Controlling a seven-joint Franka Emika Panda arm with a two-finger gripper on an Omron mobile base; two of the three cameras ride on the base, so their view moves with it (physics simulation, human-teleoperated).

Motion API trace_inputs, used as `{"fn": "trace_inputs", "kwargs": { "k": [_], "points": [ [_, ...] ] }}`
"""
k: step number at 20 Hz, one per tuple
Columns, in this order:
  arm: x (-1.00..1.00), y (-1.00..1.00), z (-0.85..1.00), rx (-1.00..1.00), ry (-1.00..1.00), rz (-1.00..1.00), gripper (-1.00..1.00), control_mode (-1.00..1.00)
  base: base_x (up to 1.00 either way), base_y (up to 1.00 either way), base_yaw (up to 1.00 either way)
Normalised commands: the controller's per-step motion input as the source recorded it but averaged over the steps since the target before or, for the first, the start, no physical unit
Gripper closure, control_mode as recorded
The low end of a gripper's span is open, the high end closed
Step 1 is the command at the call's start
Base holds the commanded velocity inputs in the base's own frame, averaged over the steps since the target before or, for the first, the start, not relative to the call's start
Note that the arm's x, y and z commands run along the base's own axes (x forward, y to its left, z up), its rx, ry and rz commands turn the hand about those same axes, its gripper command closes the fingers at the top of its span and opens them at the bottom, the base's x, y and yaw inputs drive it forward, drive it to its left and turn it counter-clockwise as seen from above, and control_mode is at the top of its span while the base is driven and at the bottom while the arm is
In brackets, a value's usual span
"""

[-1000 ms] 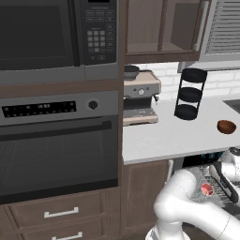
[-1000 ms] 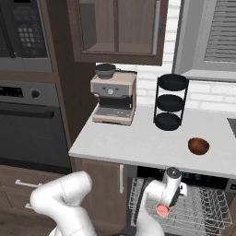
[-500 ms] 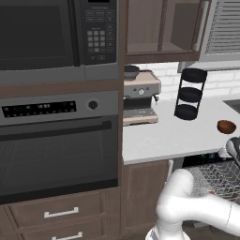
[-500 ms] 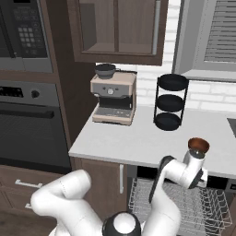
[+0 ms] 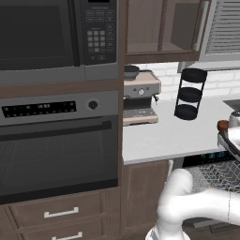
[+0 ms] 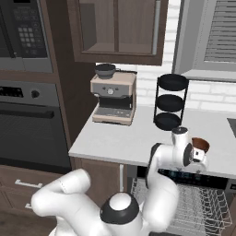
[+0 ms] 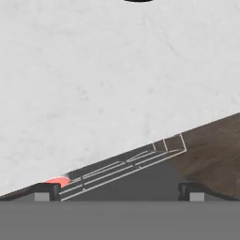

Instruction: Pick up the cup and bowl from the counter, place them in the dishwasher, and close the dishwasher door.

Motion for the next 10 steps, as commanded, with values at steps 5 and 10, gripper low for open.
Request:
{"fn": "trace_inputs", "kwargs": {
  "k": [5, 10],
  "points": [
    [0.24, -0.05, 1.00, -0.08, 0.03, -0.04, -1.00, -1.00, 0.00, 0.00, 0.00],
    [0.21, -0.08, 0.65, 0.05, -0.02, 0.00, -1.00, -1.00, 0.00, 0.00, 0.00]
  ]
}}
